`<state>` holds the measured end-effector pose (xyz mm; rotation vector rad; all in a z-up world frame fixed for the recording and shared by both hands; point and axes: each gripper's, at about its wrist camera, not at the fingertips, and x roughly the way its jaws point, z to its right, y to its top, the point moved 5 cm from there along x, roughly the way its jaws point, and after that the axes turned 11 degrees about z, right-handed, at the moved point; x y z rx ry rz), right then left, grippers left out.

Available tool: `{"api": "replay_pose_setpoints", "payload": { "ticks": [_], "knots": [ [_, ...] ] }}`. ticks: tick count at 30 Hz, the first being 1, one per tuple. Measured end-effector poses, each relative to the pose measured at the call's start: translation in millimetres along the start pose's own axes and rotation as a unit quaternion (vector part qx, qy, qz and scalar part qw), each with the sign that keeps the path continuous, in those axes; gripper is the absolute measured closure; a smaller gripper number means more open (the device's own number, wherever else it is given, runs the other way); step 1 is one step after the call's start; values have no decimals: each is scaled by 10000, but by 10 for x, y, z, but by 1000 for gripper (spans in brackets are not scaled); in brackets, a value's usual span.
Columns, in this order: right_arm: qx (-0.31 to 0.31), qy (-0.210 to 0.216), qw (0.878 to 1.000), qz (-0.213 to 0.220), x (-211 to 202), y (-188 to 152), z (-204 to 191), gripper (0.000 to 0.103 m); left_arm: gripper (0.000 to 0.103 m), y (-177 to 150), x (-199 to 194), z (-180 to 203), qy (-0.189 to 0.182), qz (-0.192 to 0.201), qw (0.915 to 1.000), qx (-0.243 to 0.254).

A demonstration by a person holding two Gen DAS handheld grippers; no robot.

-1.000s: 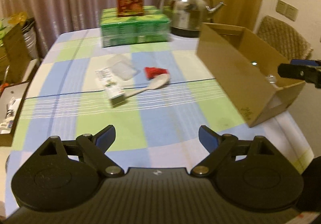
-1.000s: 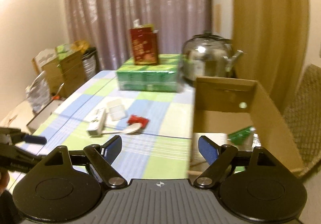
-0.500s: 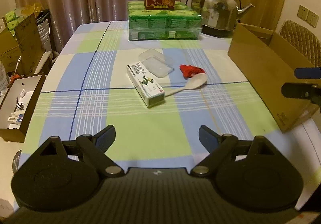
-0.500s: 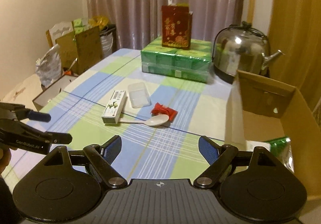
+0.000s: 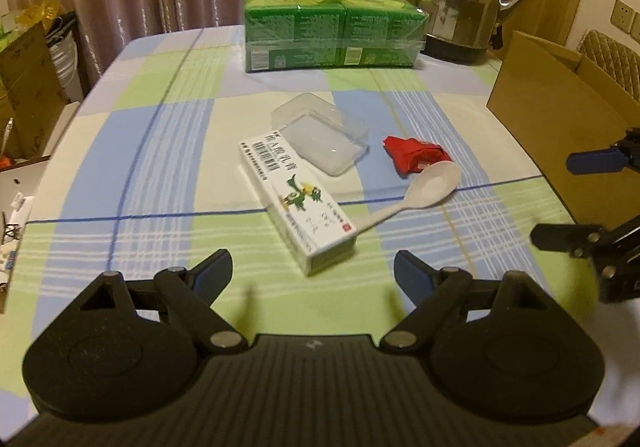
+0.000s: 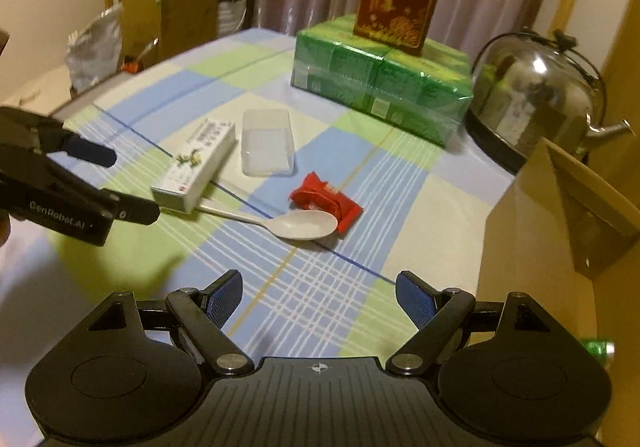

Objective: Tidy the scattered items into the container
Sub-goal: 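Grasp the white-green medicine box with the left tool while the right tool grasps the white spoon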

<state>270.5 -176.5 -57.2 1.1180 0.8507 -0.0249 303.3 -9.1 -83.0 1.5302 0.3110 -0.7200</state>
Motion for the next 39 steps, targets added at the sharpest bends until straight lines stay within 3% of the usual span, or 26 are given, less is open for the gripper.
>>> {"api": "replay_pose_setpoints", "payload": {
  "ticks": [5,11,16,26,31,36,39],
  "knots": [
    [-228,36,9997,-36,221,15,14,22,30,23,276,-21,-12,-40,10000,-20],
    [-438,108,9989,-106,416,6,-29,22,59,18,393,-52,20,-116,9999,73],
    [-465,156,9987,-135,565,44,-45,22,64,-29,227,-142,98,-118,9996,220],
    [333,154,9992,-139,871,143,41,23,68,-162,-112,-329,59,-52,9999,75],
    [883,63,9958,-247,1039,133,173,44,68,-236,-136,-328,52,-74,10000,9],
    [1253,0,9918,-256,1013,85,253,86,68,-305,-150,-328,63,-94,9999,-53],
    [1495,-14,9884,-281,899,39,266,93,68,-311,-163,-324,88,-66,9999,-58]
  ]
}}
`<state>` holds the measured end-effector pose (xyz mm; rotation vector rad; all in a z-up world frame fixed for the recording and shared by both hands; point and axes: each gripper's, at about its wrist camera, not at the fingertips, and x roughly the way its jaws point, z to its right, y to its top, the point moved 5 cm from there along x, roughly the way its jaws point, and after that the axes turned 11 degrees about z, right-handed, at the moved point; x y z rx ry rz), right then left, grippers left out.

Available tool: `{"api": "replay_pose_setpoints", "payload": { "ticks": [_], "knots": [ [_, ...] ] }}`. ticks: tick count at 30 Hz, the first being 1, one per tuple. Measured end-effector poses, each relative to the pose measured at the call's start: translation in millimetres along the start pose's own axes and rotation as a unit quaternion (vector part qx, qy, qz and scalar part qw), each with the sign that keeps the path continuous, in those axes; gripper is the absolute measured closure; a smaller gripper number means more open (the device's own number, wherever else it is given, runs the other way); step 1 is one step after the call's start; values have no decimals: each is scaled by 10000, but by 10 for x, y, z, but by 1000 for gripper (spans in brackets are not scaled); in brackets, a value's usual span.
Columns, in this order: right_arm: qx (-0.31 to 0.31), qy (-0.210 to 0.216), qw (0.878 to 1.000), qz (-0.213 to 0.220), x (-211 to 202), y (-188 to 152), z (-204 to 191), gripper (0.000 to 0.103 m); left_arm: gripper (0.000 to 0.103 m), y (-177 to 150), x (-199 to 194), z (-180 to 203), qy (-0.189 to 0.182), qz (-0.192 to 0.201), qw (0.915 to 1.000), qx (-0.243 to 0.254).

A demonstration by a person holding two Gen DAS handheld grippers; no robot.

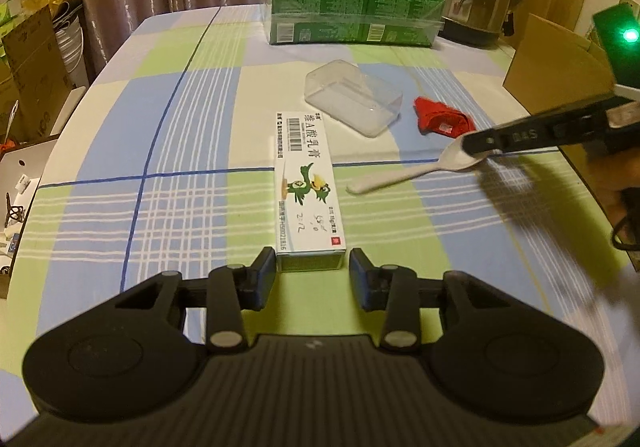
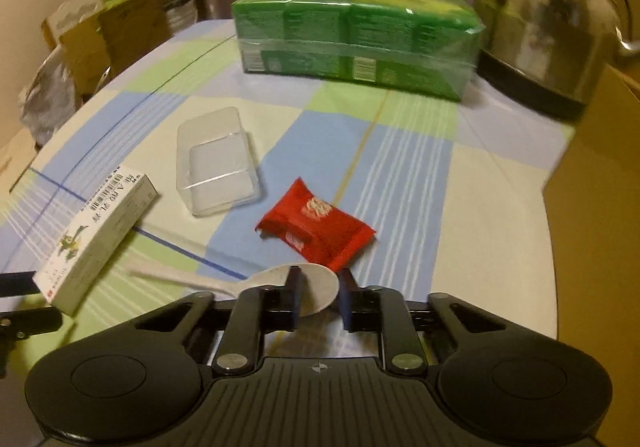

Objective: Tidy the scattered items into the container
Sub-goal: 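Grasp the white-green medicine box with the left tool while the right tool grasps the white spoon, then lift the medicine box and spoon and turn toward the cardboard box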

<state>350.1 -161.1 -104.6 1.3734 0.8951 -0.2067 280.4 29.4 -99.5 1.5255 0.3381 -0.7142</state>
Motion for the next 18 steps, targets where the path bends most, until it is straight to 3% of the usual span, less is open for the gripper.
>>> {"api": "replay_pose_setpoints", "payload": {
  "ticks": [6,10,11,12,14,18],
  "knots": [
    [210,256,9986,-415,-334,-286,-126,95,68,33,-17,21,24,63,10000,-27],
    [-622,375,9967,-351,-501,-423,-314,93,65,61,-27,32,35,106,9999,-63],
    [-891,323,9952,-251,-517,-417,-337,88,62,70,-32,37,41,117,9999,-51],
    [-1131,256,9931,-171,-516,-412,-356,74,60,80,-35,42,43,130,9999,-38],
    [-1500,124,9886,2,-507,-387,-373,54,59,99,-37,44,47,153,9999,-21],
    [-2081,174,9778,183,-434,-350,-418,52,45,135,-6,19,83,200,9998,28]
  ]
}}
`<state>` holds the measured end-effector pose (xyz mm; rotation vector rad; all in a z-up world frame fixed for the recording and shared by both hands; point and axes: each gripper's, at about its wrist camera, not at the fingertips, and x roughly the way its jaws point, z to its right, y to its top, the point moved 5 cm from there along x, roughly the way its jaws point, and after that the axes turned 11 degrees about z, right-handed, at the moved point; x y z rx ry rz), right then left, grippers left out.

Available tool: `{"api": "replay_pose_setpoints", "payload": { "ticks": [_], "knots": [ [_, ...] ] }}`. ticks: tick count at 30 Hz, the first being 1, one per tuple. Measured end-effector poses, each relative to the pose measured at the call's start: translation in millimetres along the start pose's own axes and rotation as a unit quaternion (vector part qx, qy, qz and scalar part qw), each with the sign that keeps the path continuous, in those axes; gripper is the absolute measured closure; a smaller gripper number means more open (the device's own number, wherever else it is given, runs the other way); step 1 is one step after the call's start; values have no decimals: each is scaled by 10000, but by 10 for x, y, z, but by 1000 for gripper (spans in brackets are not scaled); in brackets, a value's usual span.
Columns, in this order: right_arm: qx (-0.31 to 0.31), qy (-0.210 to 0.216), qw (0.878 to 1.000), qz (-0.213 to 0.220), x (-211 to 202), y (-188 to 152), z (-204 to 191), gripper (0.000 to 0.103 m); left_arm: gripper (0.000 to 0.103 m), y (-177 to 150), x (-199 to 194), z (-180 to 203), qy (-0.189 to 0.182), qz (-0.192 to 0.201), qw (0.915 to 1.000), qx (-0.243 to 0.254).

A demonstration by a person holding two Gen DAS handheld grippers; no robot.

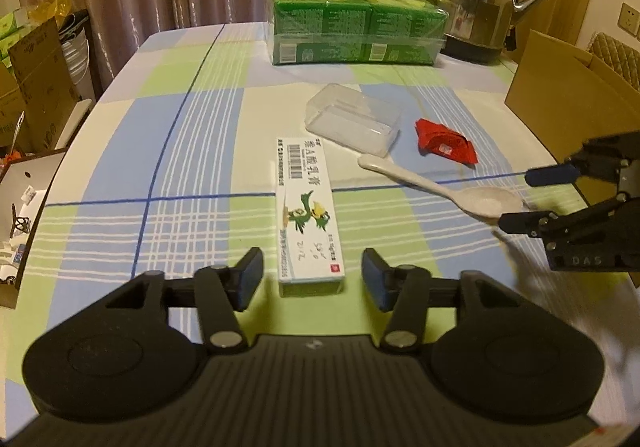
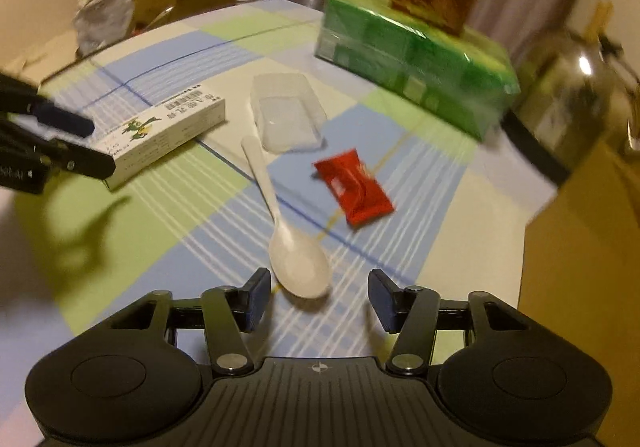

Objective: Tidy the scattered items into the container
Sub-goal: 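Lift the medicine box and spoon and turn toward the cardboard box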

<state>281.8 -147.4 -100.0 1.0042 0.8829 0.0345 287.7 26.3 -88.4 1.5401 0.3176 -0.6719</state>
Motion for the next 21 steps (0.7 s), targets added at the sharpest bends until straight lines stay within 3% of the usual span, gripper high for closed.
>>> {"api": "replay_pose_setpoints", "payload": {
  "ticks": [9,10,11,13,16,18,21],
  "knots": [
    [267,418,9988,-48,316,21,95,53,43,76,192,16,-85,-47,9999,111],
    [311,426,9986,-58,309,23,96,54,43,82,213,24,-95,-56,9999,121],
    [406,476,9980,-75,304,19,98,66,43,87,234,34,-100,-66,9998,138],
    [587,527,9968,-129,279,16,100,70,43,98,274,53,-99,-84,9998,164],
    [720,540,9958,-161,202,-9,77,73,51,93,313,75,-71,-144,9996,216],
    [878,544,9945,-194,127,-40,65,73,66,79,304,81,-20,-192,9995,263],
    [1121,611,9915,-237,-32,-107,19,73,66,26,226,106,-60,-276,9993,226]
  ]
}}
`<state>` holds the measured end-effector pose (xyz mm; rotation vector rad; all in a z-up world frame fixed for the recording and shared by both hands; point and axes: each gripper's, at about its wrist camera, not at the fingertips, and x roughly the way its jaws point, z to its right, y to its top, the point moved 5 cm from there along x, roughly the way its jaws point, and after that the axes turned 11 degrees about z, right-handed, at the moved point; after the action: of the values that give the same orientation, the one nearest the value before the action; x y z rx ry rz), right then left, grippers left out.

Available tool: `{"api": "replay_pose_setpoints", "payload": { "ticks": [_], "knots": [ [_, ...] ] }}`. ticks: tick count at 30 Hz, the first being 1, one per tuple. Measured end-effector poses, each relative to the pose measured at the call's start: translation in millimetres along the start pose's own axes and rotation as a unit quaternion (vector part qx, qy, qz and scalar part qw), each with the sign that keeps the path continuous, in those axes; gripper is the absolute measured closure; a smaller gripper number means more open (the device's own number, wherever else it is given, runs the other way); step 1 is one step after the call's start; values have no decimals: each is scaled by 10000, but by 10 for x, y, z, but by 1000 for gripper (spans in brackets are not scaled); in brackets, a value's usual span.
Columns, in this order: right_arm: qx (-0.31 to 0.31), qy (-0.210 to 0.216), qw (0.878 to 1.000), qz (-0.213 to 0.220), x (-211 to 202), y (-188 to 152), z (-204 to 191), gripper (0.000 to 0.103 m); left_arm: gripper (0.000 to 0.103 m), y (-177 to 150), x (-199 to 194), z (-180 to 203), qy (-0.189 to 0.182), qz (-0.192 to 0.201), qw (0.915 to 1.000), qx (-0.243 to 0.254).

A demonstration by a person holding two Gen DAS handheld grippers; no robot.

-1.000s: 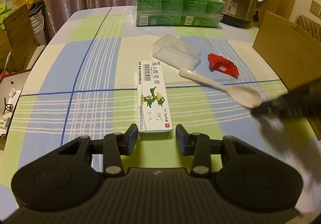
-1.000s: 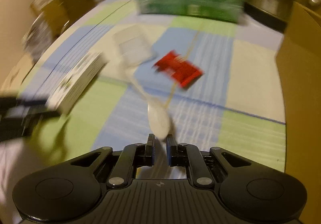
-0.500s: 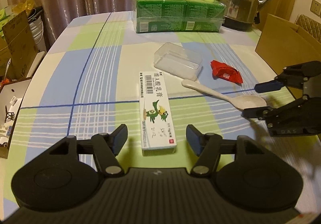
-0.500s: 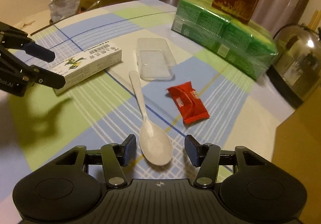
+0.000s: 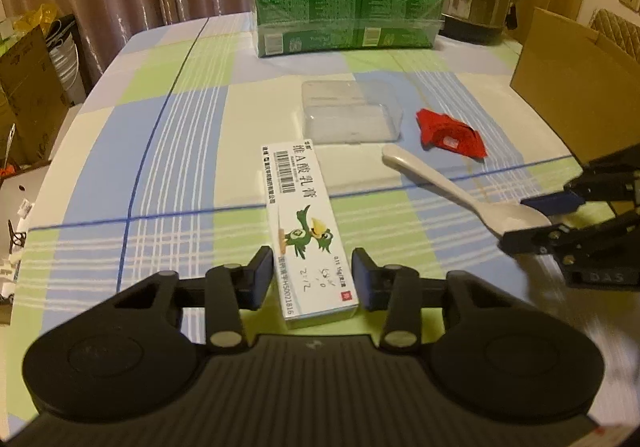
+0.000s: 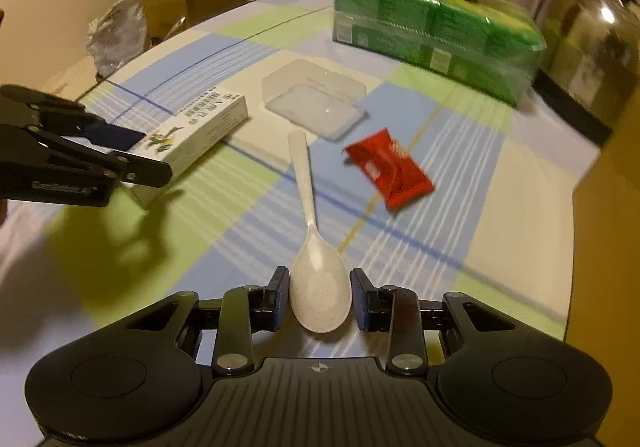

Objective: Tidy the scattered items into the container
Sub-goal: 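Lift the medicine box and spoon and turn toward the cardboard box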

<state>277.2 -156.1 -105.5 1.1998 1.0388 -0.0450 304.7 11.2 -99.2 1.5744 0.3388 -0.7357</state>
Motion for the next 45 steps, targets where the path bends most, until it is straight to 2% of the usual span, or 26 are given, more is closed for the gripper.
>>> {"api": "replay_pose_setpoints", "payload": {
  "ticks": [9,15,16,17,18,19,21,23,24,32,37,41,44,45],
  "knots": [
    [509,-185,9985,-102,-610,-456,-216,73,67,-402,-563,496,-284,-276,9987,331],
    [767,-405,9962,-54,-999,-818,-327,73,67,-699,-949,745,-339,-462,9980,269],
    [777,-427,9961,-15,-1045,-860,-348,73,66,-726,-978,756,-324,-485,9980,241],
    [760,-441,9961,26,-1075,-886,-368,73,59,-749,-994,762,-305,-505,9980,215],
    [712,-465,9964,62,-1093,-905,-383,71,55,-766,-1000,765,-289,-522,9980,188],
    [651,-515,9965,99,-1106,-923,-394,69,55,-775,-999,765,-279,-539,9980,169],
    [562,-555,9968,157,-1112,-950,-397,56,55,-767,-986,759,-222,-533,9982,162],
    [427,-587,9971,244,-1117,-956,-394,49,53,-740,-968,749,-204,-515,9983,155],
    [381,-568,9973,267,-1112,-966,-392,49,52,-723,-956,742,-190,-499,9985,141],
    [62,-366,9983,449,-1035,-1012,-367,50,52,-621,-842,739,-117,-425,9990,120],
    [10,-182,9982,571,-1048,-1024,-421,72,52,-583,-786,757,-64,-375,9992,131],
    [45,-228,9978,617,-1055,-1030,-448,73,52,-575,-761,776,-53,-386,9991,154],
    [81,-247,9978,609,-1069,-1034,-448,73,58,-588,-755,783,-20,-414,9990,169],
    [76,-253,9978,610,-1078,-1038,-452,73,68,-597,-750,785,-21,-438,9989,174]
  ]
}}
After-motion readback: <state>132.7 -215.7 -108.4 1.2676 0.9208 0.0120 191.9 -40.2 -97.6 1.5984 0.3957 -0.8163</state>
